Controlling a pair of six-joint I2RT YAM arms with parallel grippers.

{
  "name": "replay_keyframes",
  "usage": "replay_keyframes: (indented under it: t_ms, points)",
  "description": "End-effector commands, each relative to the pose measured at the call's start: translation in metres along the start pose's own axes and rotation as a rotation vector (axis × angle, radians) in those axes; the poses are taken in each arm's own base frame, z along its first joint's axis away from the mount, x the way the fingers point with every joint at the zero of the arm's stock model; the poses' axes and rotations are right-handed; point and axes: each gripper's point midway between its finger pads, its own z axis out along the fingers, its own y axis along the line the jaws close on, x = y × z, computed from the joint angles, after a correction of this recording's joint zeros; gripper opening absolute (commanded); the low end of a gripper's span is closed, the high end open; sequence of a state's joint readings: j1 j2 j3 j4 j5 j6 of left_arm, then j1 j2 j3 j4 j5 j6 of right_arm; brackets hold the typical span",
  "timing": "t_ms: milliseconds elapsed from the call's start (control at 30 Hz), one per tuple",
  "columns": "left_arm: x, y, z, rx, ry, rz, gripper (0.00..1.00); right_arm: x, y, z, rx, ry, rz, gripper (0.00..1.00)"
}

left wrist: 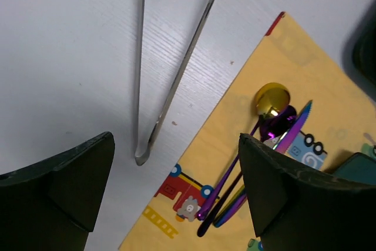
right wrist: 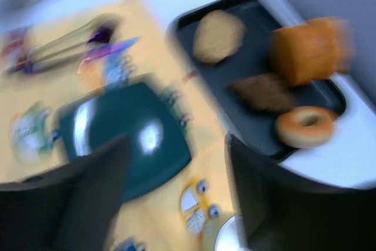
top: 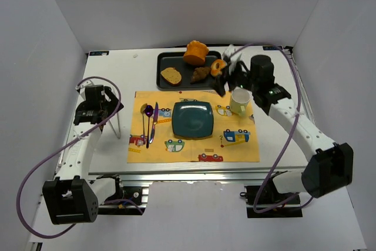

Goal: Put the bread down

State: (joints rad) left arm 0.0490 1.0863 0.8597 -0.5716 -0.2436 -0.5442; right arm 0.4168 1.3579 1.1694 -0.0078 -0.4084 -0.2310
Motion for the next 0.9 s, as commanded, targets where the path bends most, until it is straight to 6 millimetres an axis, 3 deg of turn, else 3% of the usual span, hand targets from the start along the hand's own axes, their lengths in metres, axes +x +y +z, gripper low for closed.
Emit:
replay_keyframes:
  t_ms: [0,67,100,133,167,200,233,267,300,400,500,667,867]
  points:
    - [0.003,0.01,0.004,-0.048,0.023,0.013,0.94,0.052,0.102,-0.049,-0.626,-0.067,-0.367,0.64]
    - [0.012,0.017,0.01,-0.067,0.046,0.011,0.73,0.045,0.121,-0.063,-0.683,-0.138,-0.384,0.3]
    - [0.017,0.021,0.014,-0.078,0.063,0.006,0.61,0.048,0.13,-0.066,-0.704,-0.144,-0.343,0.0]
    - [0.025,0.023,0.018,-0.077,0.092,0.006,0.3,0.052,0.131,-0.065,-0.701,-0.129,-0.328,0.0]
    - [0.029,0.026,0.021,-0.08,0.105,0.008,0.18,0.058,0.131,-0.063,-0.694,-0.109,-0.311,0.0]
    - [0.029,0.031,0.025,-0.089,0.109,-0.002,0.11,0.067,0.126,-0.059,-0.661,-0.067,-0.29,0.12]
    - [0.035,0.034,0.029,-0.098,0.13,0.002,0.1,0.074,0.124,-0.056,-0.649,-0.028,-0.238,0.32]
    - [0.036,0.037,0.032,-0.103,0.135,0.011,0.15,0.078,0.123,-0.055,-0.643,-0.004,-0.22,0.49]
    - [0.036,0.042,0.038,-0.121,0.144,0.01,0.27,0.083,0.121,-0.054,-0.636,0.027,-0.199,0.7]
    - [0.035,0.053,0.045,-0.169,0.158,0.053,0.84,0.087,0.117,-0.054,-0.609,0.051,-0.192,0.74]
    - [0.047,0.053,0.059,-0.158,0.225,0.122,0.9,0.089,0.116,-0.055,-0.59,0.054,-0.194,0.75]
    - [0.063,0.051,0.087,-0.117,0.313,0.244,0.9,0.095,0.118,-0.057,-0.58,0.056,-0.184,0.76]
    - [0.052,0.027,0.103,-0.018,0.289,0.246,0.86,0.099,0.117,-0.058,-0.571,0.067,-0.179,0.76]
